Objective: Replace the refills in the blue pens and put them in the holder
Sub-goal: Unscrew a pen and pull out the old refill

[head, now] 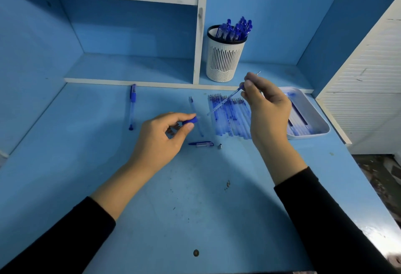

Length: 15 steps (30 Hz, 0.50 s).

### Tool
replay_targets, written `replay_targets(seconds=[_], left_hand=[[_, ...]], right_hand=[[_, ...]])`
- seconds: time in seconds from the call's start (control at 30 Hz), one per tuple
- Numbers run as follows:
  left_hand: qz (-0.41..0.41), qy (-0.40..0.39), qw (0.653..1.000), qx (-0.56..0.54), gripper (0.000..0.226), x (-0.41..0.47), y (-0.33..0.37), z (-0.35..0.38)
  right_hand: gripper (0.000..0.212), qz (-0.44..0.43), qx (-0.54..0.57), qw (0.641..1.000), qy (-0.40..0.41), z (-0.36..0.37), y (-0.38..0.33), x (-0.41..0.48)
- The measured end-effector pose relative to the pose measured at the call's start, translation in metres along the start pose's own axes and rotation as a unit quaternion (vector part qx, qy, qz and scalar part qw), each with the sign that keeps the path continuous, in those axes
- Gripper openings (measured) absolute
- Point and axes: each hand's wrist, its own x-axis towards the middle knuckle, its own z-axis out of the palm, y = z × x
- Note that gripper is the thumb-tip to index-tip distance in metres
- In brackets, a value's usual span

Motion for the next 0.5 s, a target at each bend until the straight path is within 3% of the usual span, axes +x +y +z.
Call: replay_targets(seconds=[0.13,0.23,0.33,0.5], left_hand=[[-0.004,0.014,1.0,0.007,0.019,0.017,-0.014,-0.002],[0.005,0.02,1.0,0.009,0.019,0.03,-0.022,-0.002],[0.028,0.034,0.999,0.014,0.019,0.043,-0.025,0.0],[0.047,0.041,0.998,0.025,0.02,0.05,-0.033,0.004]], right_hand=[[0.02,0.072,-0.077,0.988,-0.115,0.001,0.01,0.035],[0.026,0.105,-0.209,0.943,-0.236,0.006,0.015,0.046],[0.026,0.102,-0.294,0.901,-0.302,0.019,0.019,0.05],[0.024,0.041,-0.442,0.827,-0.345,0.041,0.025,0.058]])
